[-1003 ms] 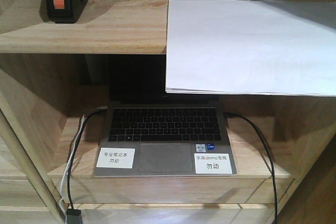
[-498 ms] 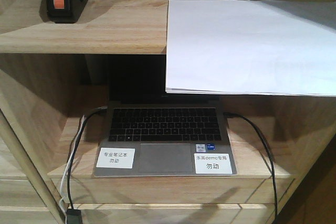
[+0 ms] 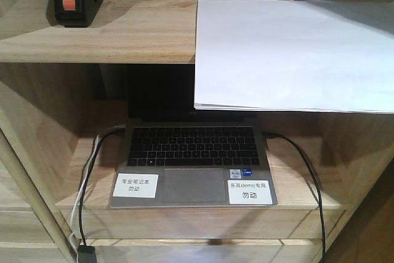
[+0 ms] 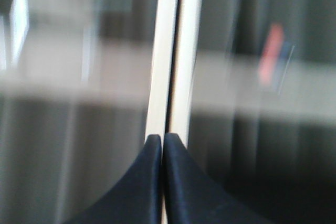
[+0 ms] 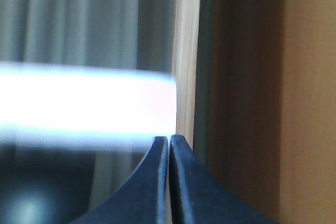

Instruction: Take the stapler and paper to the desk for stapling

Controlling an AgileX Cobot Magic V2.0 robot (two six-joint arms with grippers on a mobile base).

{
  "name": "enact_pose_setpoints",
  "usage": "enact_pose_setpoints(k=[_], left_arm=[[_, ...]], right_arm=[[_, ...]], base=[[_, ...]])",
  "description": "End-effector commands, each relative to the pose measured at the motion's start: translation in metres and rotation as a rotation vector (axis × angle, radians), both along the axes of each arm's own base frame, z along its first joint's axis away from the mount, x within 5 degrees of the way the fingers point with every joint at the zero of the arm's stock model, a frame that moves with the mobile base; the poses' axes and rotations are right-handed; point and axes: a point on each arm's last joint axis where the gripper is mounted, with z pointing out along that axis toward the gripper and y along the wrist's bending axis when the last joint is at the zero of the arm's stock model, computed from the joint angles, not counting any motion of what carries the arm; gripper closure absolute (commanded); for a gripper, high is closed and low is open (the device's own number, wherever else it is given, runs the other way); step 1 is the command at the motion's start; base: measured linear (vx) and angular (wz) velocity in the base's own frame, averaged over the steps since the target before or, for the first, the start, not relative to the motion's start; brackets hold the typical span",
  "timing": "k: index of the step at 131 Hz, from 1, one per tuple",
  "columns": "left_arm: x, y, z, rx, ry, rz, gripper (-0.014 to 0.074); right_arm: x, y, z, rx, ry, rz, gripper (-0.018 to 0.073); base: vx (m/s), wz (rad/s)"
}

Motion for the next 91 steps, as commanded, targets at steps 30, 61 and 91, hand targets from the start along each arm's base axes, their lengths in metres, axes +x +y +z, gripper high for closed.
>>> enact_pose_setpoints(k=[30, 61, 91], left_arm=[[-0.077, 0.001, 0.169, 0.009, -0.326, 0.019, 0.0603], [-0.078, 0.001, 0.264, 0.013, -0.230, 0.014, 0.0596], [-0.025, 0.000, 0.278, 0.020, 0.085, 0.007, 0.0544]], right_arm=[[-0.076, 0.003, 0.149, -0.016, -0.347, -0.009, 0.0566], [-0.074, 0.003, 0.237, 0.004, -0.221, 0.002, 0.0565], [-0.026, 0.001, 0.264, 0.024, 0.052, 0.005, 0.0559]], base=[[0.00, 0.00], [0.00, 0.00], [0.00, 0.00]])
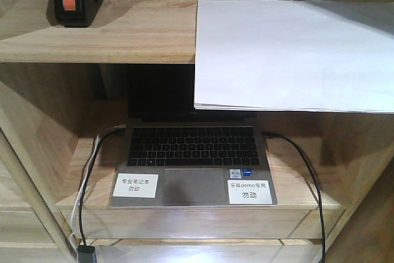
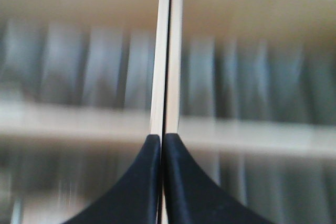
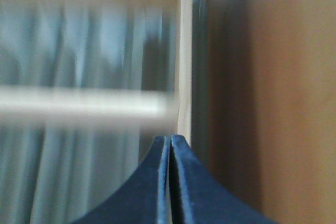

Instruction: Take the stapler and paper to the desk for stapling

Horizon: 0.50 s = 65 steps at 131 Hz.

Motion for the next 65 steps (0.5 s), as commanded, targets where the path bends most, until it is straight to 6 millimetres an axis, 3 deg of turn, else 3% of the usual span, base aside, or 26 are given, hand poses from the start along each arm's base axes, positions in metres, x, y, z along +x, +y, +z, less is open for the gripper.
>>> enact_pose_setpoints(k=[1, 21, 37, 51, 65], left_arm=[[0.029, -0.001, 0.002, -0.005, 0.095, -0.007, 0.0540], [0.060, -0.001, -0.011, -0.002, 0.286, -0.007, 0.0427], [0.075, -0.001, -0.021, -0.001, 0.419, -0.008, 0.0265], [0.077, -0.001, -0.028, 0.001, 0.487, -0.009, 0.0110], [0.077, -0.001, -0.030, 0.001, 0.511, -0.009, -0.0055]], right_arm=[[0.028, -0.001, 0.007, 0.006, 0.112, -0.005, 0.0558], [0.065, -0.002, -0.009, 0.014, 0.350, -0.005, 0.0538], [0.084, -0.003, -0.021, 0.023, 0.500, 0.000, 0.0480], [0.089, -0.001, -0.025, 0.041, 0.536, 0.023, 0.0364], [0.089, -0.001, -0.024, 0.047, 0.536, 0.031, 0.0162]], base=[[0.00, 0.00], [0.00, 0.00], [0.00, 0.00], [0.00, 0.00], [0.00, 0.00]])
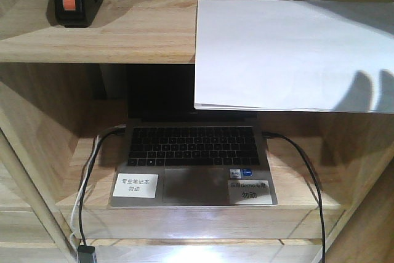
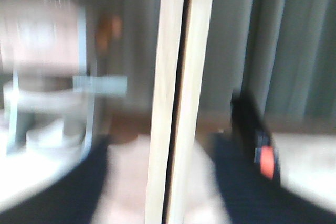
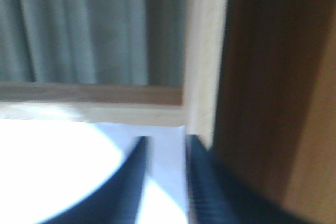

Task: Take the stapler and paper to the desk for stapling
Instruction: 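Close the left gripper around the black stapler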

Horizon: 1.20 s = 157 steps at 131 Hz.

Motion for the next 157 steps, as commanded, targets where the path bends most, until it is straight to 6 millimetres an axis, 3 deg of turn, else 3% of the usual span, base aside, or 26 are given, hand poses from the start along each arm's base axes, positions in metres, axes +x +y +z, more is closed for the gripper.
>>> enact_pose_setpoints(k=[1, 9, 20, 40, 64, 121, 157], left_arm=[[0.001, 0.000, 0.009, -0.007, -0.056, -0.005, -0.0073], [0.001, 0.000, 0.009, -0.006, -0.050, -0.004, -0.0139], [0.001, 0.000, 0.008, -0.006, -0.042, -0.004, -0.0134], [0.001, -0.002, 0.008, -0.007, -0.041, -0.023, -0.0120], [0.006, -0.014, 0.009, -0.003, -0.046, -0.185, -0.0116], [0.030, -0.068, 0.003, 0.011, 0.008, -0.614, -0.0099], [0.031, -0.078, 0.001, 0.035, 0.018, -0.663, -0.0087]], right_arm=[[0.000, 0.000, 0.012, 0.001, -0.080, -0.003, 0.0148], [0.000, 0.000, 0.012, 0.001, -0.079, -0.003, 0.0003], [0.000, 0.000, 0.012, 0.001, -0.079, -0.003, -0.0173], [0.000, 0.000, 0.011, 0.000, -0.074, -0.003, -0.0162], [0.000, 0.000, 0.011, 0.001, -0.074, -0.003, -0.0134], [0.000, 0.000, 0.011, 0.001, -0.073, -0.003, 0.0049], [0.000, 0.000, 0.011, 0.001, -0.073, -0.003, 0.0127]], base=[[0.00, 0.00], [0.00, 0.00], [0.00, 0.00], [0.00, 0.00], [0.00, 0.00], [0.00, 0.00], [0.00, 0.00]])
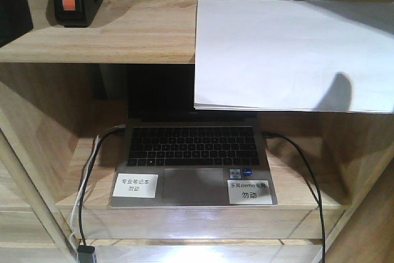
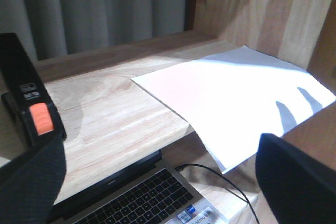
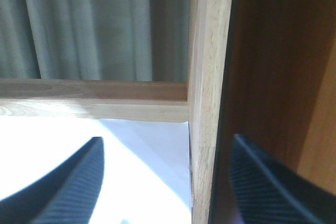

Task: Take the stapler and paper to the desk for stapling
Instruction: 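Close the left gripper around the black stapler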

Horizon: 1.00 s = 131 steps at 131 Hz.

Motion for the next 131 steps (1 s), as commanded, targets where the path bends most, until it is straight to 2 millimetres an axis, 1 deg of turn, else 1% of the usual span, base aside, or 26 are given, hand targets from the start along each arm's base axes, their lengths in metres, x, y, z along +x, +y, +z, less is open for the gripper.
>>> enact_pose_setpoints(k=[1, 21, 35, 49, 71, 74, 80, 83, 84, 87, 88, 113, 114, 116, 119, 120, 123, 131], left_arm=[[-0.002, 0.001, 0.015, -0.065, -0.085, -0.006, -0.0087], [-0.002, 0.001, 0.015, -0.062, -0.089, -0.001, -0.0085], [0.012, -0.005, 0.014, -0.044, -0.087, 0.042, -0.0085], [0.035, -0.016, 0.015, -0.041, -0.044, 0.105, -0.0085], [0.068, -0.036, 0.028, -0.016, -0.024, 0.180, -0.0085], [0.075, -0.040, 0.029, -0.006, -0.016, 0.192, -0.0085], [0.083, -0.045, 0.035, 0.000, -0.012, 0.213, -0.0085], [0.088, -0.047, 0.034, 0.008, 0.000, 0.224, -0.0085], [0.089, -0.048, 0.038, 0.006, 0.000, 0.232, -0.0085], [0.094, -0.050, 0.037, 0.013, 0.013, 0.243, -0.0085], [0.095, -0.050, 0.040, 0.010, 0.013, 0.251, -0.0085], [0.123, -0.060, 0.056, 0.038, 0.096, 0.384, -0.0085], [0.126, -0.062, 0.056, 0.043, 0.104, 0.393, -0.0085], [0.127, -0.061, 0.059, 0.036, 0.103, 0.402, -0.0085], [0.130, -0.062, 0.059, 0.043, 0.113, 0.414, -0.0085], [0.131, -0.061, 0.062, 0.035, 0.113, 0.422, -0.0085], [0.134, -0.062, 0.062, 0.043, 0.123, 0.432, -0.0085], [0.140, -0.061, 0.068, 0.037, 0.134, 0.464, -0.0083]], right_arm=[[0.000, -0.001, 0.012, -0.005, -0.085, -0.008, 0.0127], [0.000, -0.001, 0.012, -0.005, -0.085, -0.008, 0.0160], [0.000, -0.001, 0.012, -0.005, -0.085, -0.008, 0.0176], [0.000, -0.001, 0.012, -0.005, -0.085, -0.008, 0.0187], [0.000, -0.001, 0.012, -0.005, -0.085, -0.008, 0.0197], [0.000, -0.001, 0.012, -0.005, -0.085, -0.008, 0.0197], [0.000, -0.001, 0.012, -0.005, -0.085, -0.008, 0.0197], [0.000, -0.001, 0.012, -0.005, -0.085, -0.008, 0.0197], [0.000, -0.001, 0.012, -0.005, -0.085, -0.008, 0.0197], [0.000, -0.001, 0.012, -0.005, -0.085, -0.008, 0.0197], [0.000, -0.001, 0.012, -0.005, -0.085, -0.008, 0.0197], [0.000, -0.001, 0.012, -0.005, -0.085, -0.008, 0.0197], [0.000, -0.001, 0.012, -0.005, -0.085, -0.008, 0.0197], [0.000, -0.001, 0.012, -0.005, -0.085, -0.008, 0.0197], [0.000, -0.001, 0.012, -0.005, -0.085, -0.008, 0.0197], [0.000, -0.001, 0.012, -0.005, -0.085, -0.008, 0.0197], [0.000, -0.001, 0.012, -0.005, -0.085, -0.008, 0.0197], [0.000, -0.001, 0.012, -0.005, -0.085, -0.008, 0.0197]], base=[[0.00, 0.00], [0.00, 0.00], [0.00, 0.00], [0.00, 0.00], [0.00, 0.00], [0.00, 0.00], [0.00, 0.00], [0.00, 0.00], [0.00, 0.00], [0.00, 0.00], [0.00, 0.00], [0.00, 0.00], [0.00, 0.00], [0.00, 0.00], [0.00, 0.00], [0.00, 0.00], [0.00, 0.00], [0.00, 0.00]])
